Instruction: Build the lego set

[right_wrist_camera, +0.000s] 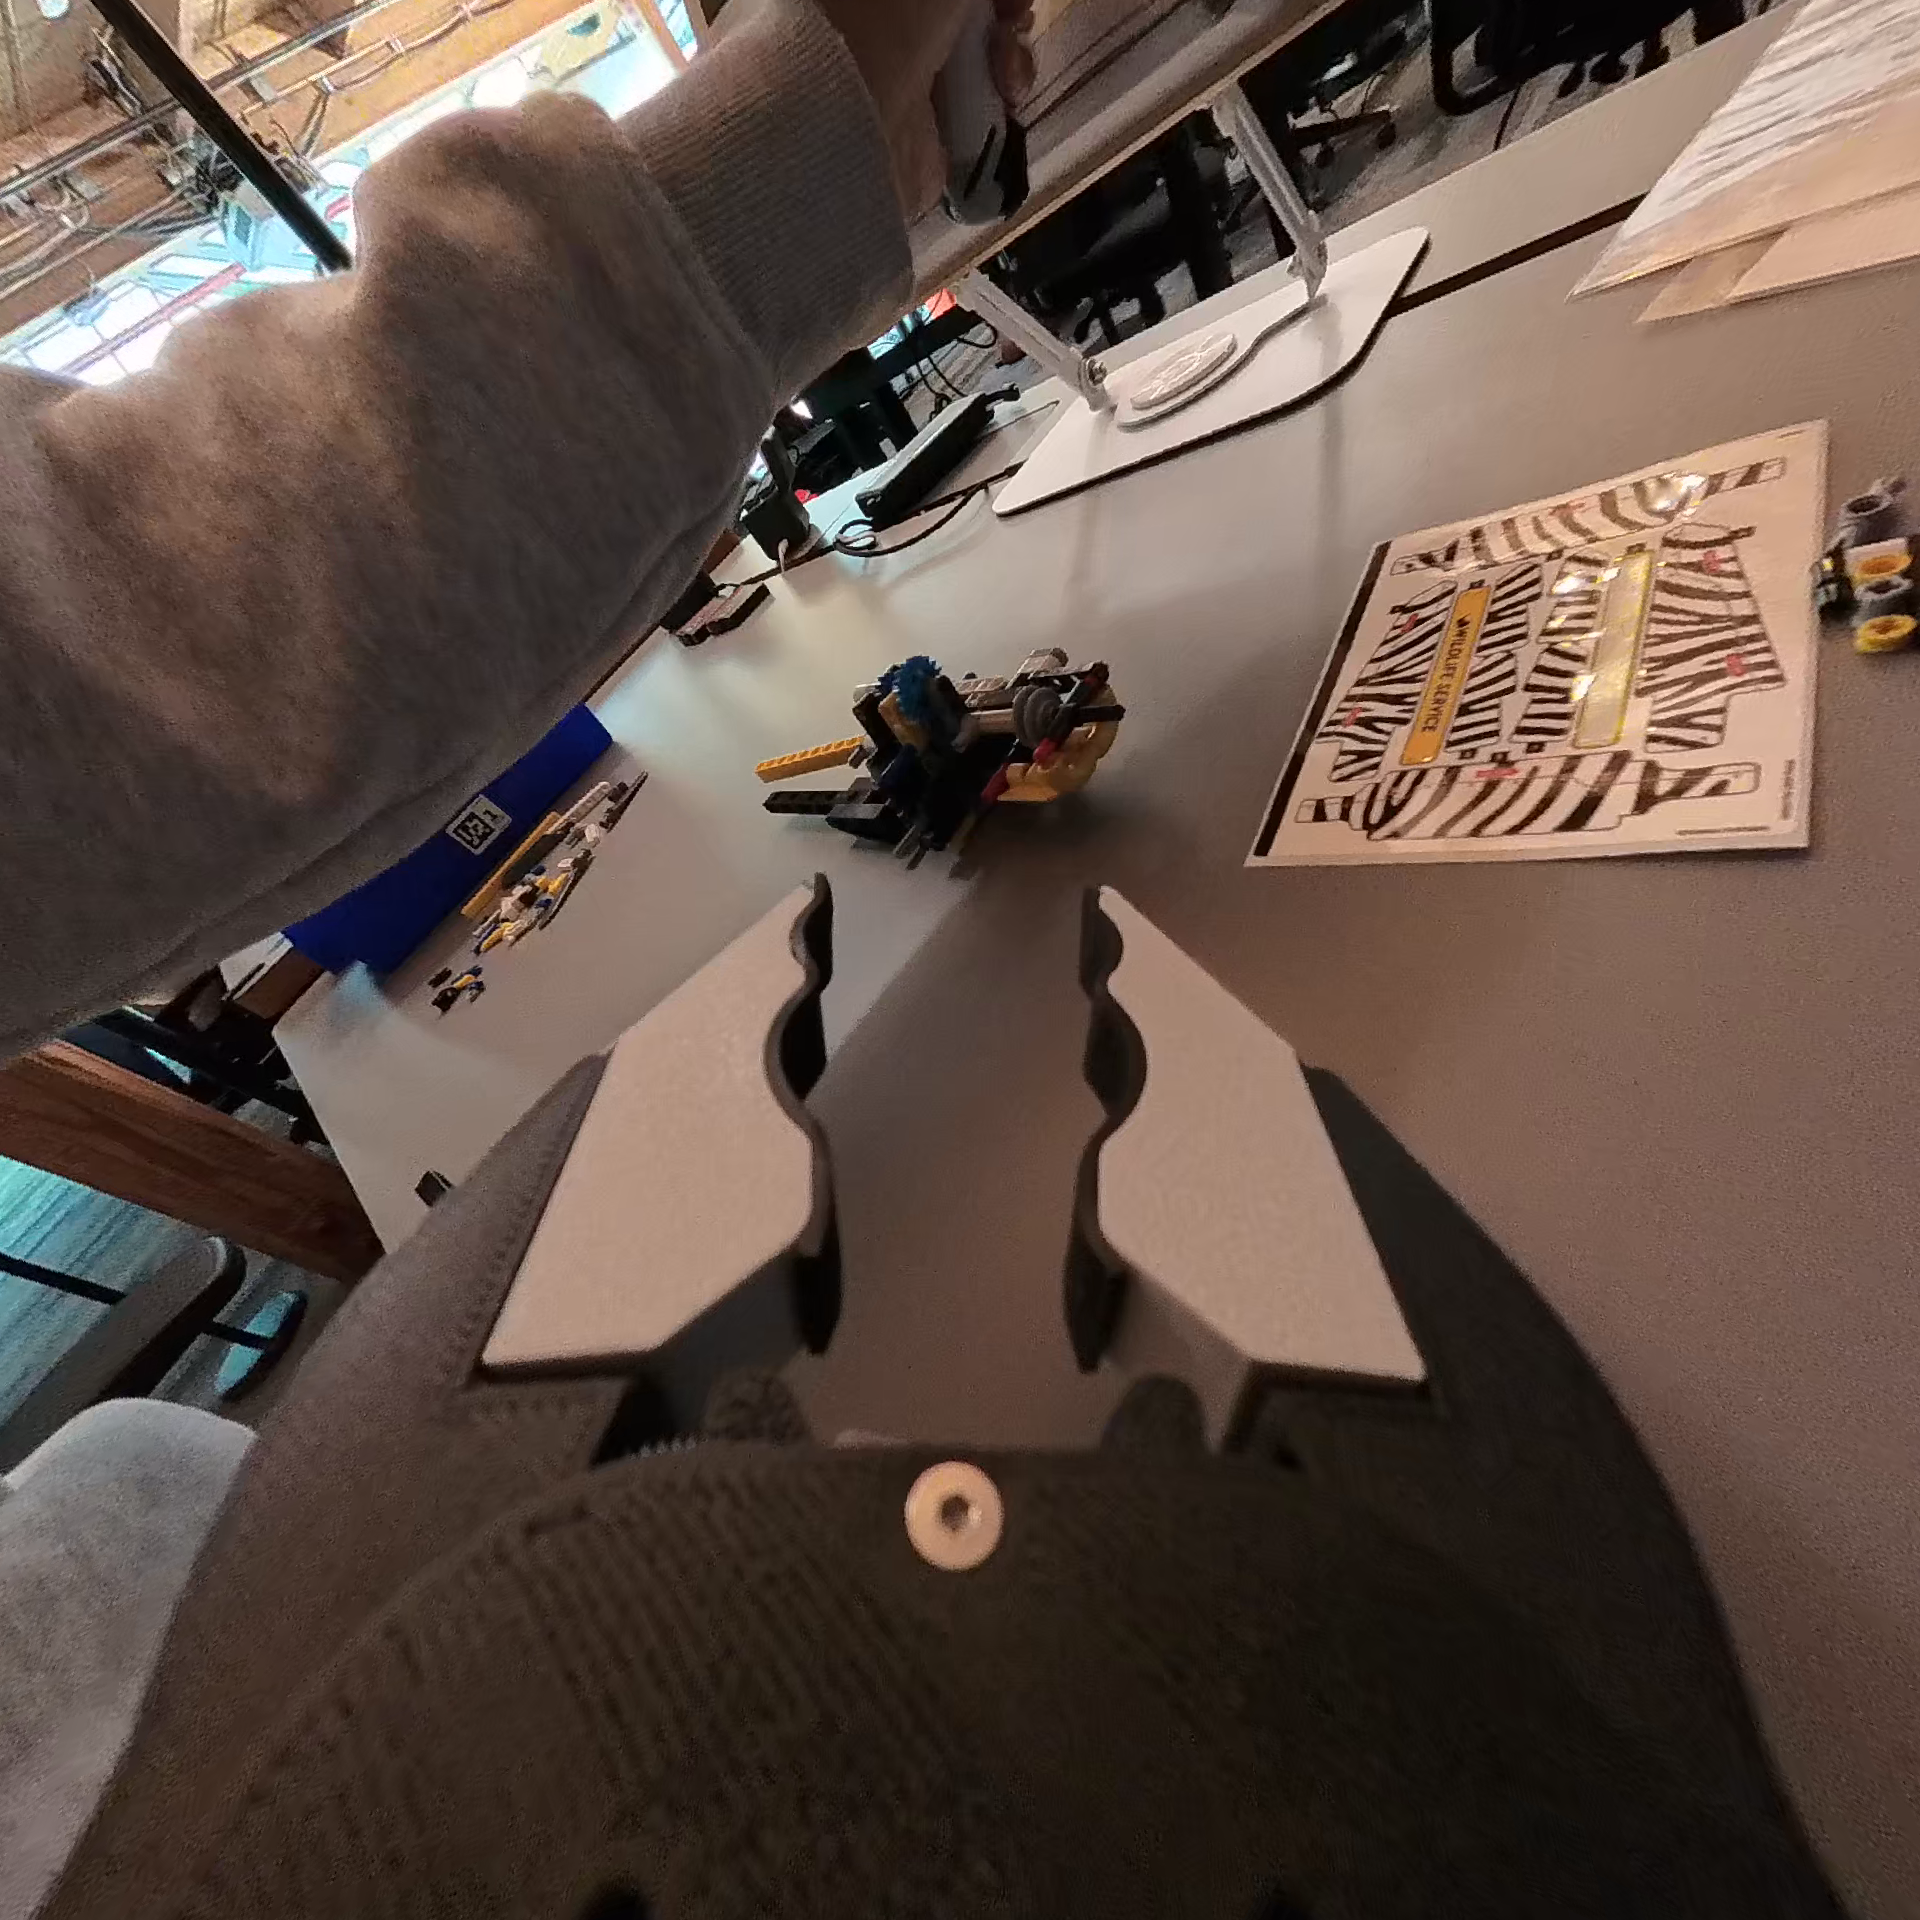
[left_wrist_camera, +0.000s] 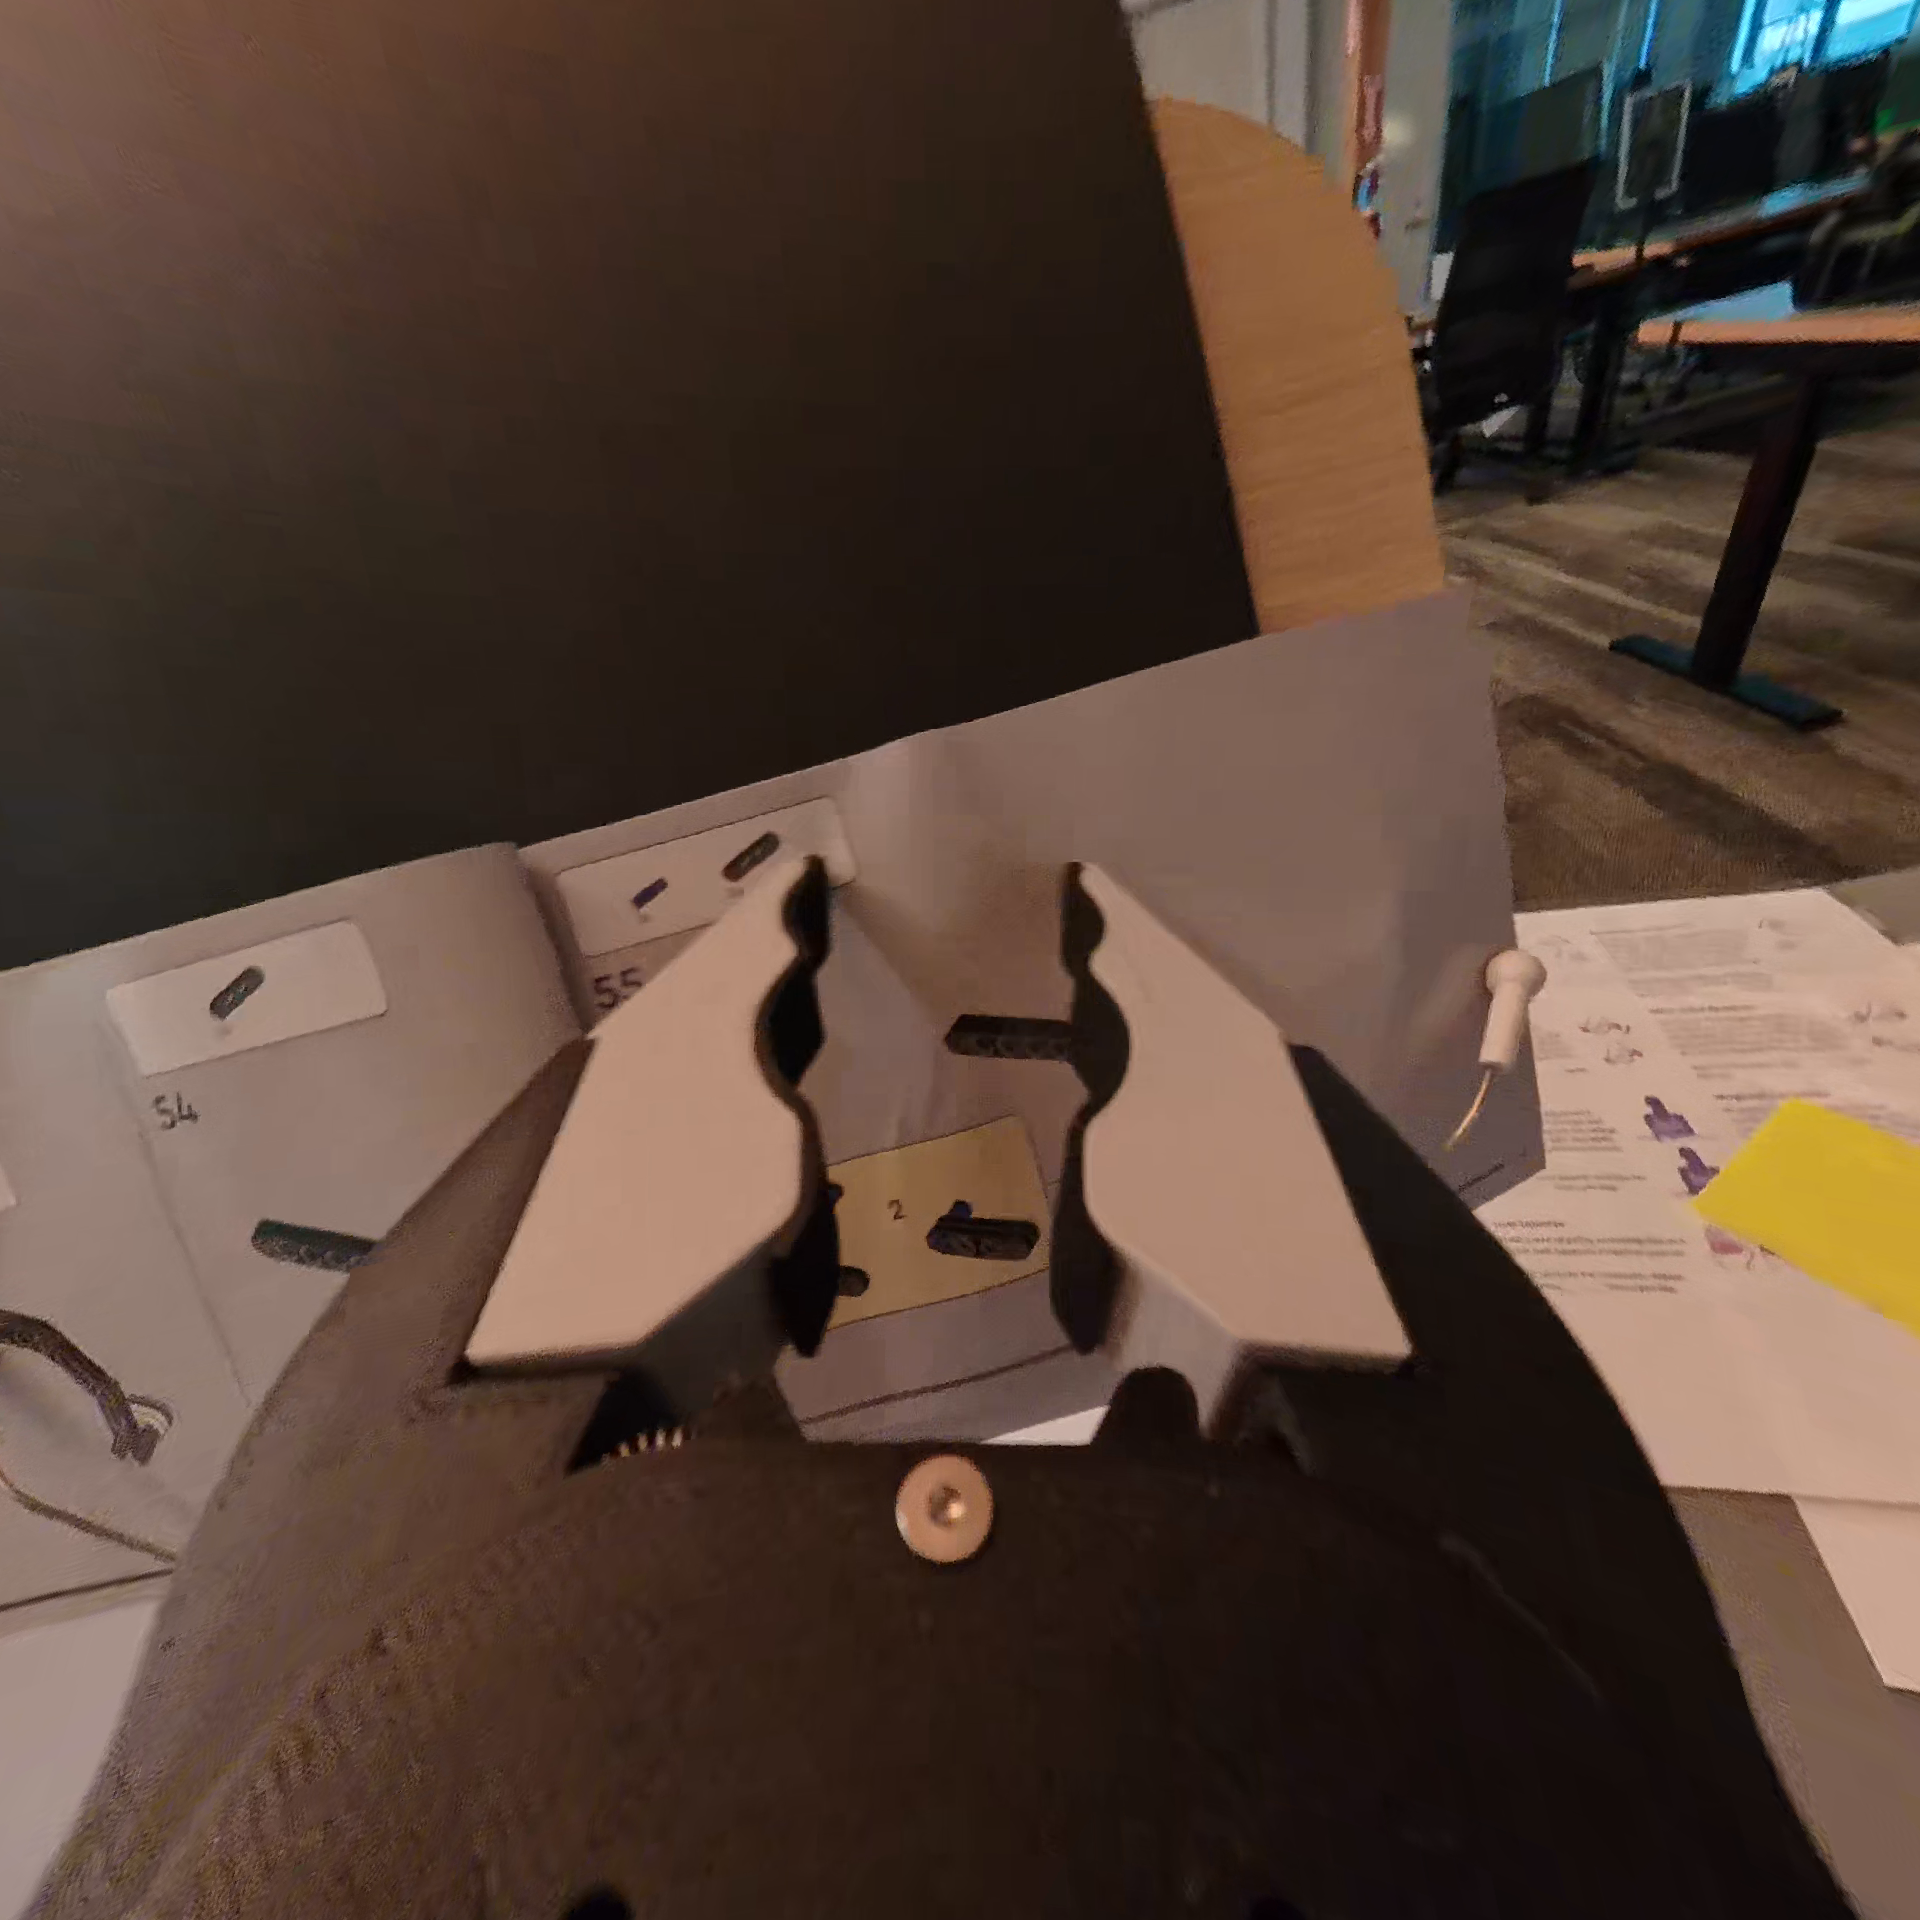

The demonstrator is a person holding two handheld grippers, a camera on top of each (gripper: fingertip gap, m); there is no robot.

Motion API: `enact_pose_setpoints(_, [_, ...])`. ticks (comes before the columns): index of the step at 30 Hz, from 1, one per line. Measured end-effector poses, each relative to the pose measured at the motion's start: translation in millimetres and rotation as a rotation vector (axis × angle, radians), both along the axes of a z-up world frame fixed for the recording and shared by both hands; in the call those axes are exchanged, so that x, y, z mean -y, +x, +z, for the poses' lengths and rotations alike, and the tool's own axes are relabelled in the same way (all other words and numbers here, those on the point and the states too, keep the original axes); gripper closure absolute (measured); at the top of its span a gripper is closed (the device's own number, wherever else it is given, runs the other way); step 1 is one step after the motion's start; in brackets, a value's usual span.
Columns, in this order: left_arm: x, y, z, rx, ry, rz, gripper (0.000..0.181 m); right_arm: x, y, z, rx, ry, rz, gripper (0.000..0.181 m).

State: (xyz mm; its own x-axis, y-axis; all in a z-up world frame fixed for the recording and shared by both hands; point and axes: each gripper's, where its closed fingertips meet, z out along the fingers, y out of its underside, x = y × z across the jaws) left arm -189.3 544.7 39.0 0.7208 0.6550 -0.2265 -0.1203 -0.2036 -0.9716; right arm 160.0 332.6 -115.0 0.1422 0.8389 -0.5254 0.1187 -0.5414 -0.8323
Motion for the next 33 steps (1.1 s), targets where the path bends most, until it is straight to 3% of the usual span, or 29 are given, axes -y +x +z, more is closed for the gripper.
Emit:
enact_pose_setpoints(1, [1.9, -2.8, -0.2, 0.0, 0.009, -0.001, 0.145, 0.0, 0.0, 0.1, -0.002, -0.004, 0.002, 0.134])
enact_pose_setpoints(7, [6.6, -9.6, -1.5, -0.002, -0.025, -0.021, 0.179, 0.5, 0.2, 0.7, -0.007, -0.003, 0.006, 0.134])
enact_pose_setpoints(12, [8.1, -6.5, 0.8, 0.105, 0.017, -0.083, 0.181, 0.2, 0.9, 0.8, -0.006, 0.0, 0.004, 0.134])
enact_pose_setpoints(20, [33.4, -12.2, 5.5, 0.106, 0.036, -0.087, 0.181, 0.8, 0.1, -0.2, 0.004, 0.008, 0.004, 0.134])
enact_pose_setpoints(24, [32.4, -1.7, 23.4, -0.012, 0.06, -0.148, 0.148, 1.3, -0.6, -0.9, 0.003, -0.004, 0.005, 0.134])
enact_pose_setpoints(28, [11.1, 3.6, 26.1, -0.089, -0.043, -0.162, 0.109, 2.4, -1.3, -1.3, 0.009, 0.002, 0.008, 0.134])
enact_pose_setpoints(31, [1.3, 4.2, 30.8, -0.168, -0.088, -0.176, 0.111, 1.3, -0.5, -0.5, -0.001, -0.007, 0.004, 0.134])
enact_pose_setpoints(33, [-0.3, -1.5, 19.5, -0.115, -0.151, -0.159, 0.103, -0.1, 0.1, -0.5, -0.007, -0.02, 0.003, 0.134])
